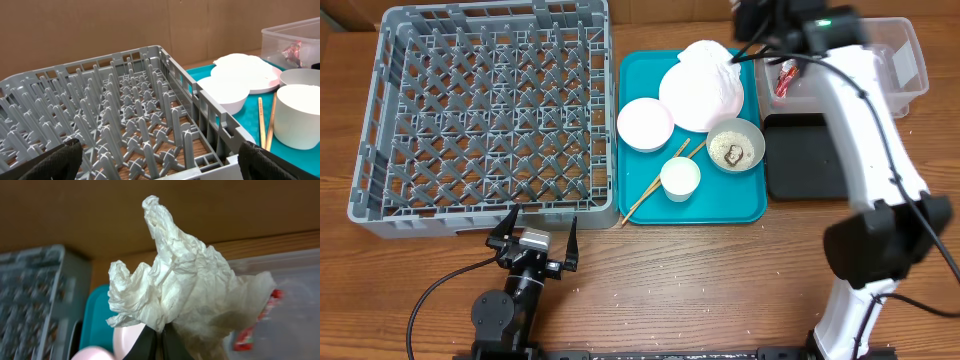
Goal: Sort waste into correct bins and load items into the dishwasher
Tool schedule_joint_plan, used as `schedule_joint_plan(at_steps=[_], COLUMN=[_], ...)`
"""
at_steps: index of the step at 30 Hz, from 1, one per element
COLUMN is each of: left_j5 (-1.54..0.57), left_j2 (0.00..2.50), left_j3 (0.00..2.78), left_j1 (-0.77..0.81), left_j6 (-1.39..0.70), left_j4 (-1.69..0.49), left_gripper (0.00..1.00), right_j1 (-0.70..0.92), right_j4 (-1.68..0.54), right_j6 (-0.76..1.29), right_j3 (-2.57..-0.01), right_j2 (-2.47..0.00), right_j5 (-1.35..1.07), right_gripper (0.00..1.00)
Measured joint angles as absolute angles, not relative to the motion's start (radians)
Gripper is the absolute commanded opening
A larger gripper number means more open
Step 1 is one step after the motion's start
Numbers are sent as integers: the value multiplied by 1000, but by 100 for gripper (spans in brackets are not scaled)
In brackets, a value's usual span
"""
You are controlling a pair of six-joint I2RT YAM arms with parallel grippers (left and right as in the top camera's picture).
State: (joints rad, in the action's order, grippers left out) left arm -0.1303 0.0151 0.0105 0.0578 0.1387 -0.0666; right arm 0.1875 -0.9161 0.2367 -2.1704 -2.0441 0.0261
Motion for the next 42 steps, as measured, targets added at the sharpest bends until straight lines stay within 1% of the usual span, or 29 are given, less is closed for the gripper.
schedule_joint_plan(at_steps=[5,6,7,8,9,11,12,14,17,21,25,27,34,37,42], left_j5=[-130,-130,-130,-130,-130,-130,-130,-130,-130,-130,-130,-130,-130,-130,-131], left_j2=[15,15,15,15,15,15,15,15,15,15,15,15,15,15,15], left_j3=[10,10,10,10,10,10,10,10,10,10,10,10,10,10,10], left_j1=[58,58,58,58,58,58,58,58,58,58,58,58,58,58,58], left_j6=[139,139,139,139,139,139,139,139,139,139,139,139,139,139,139], left_j4=[-66,-66,-66,-66,-67,-66,-66,-66,-66,-67,-67,-66,-66,-66,-66], left_gripper=[100,100,100,100,100,100,100,100,100,100,100,100,100,100,100], right_j1=[104,89,77,64,55,40,36,35,36,45,89,129,298,315,295], right_j4=[-909,-903,-900,-899,-903,-909,-912,-914,-900,-900,-892,-883,-836,-830,-833], right_j6=[356,371,386,400,406,422,426,430,422,345,250,205,82,51,33], right_j3=[-2163,-2155,-2148,-2141,-2136,-2130,-2127,-2118,-2121,-2128,-2157,-2165,-2158,-2158,-2152], right_j2=[-2067,-2082,-2099,-2120,-2135,-2170,-2182,-2188,-2188,-2188,-2188,-2188,-2195,-2236,-2360], right_j5=[139,149,158,163,165,164,163,160,145,64,12,1,42,57,76], right_gripper=[4,8,17,32,49,73,81,88,89,89,84,84,84,84,82])
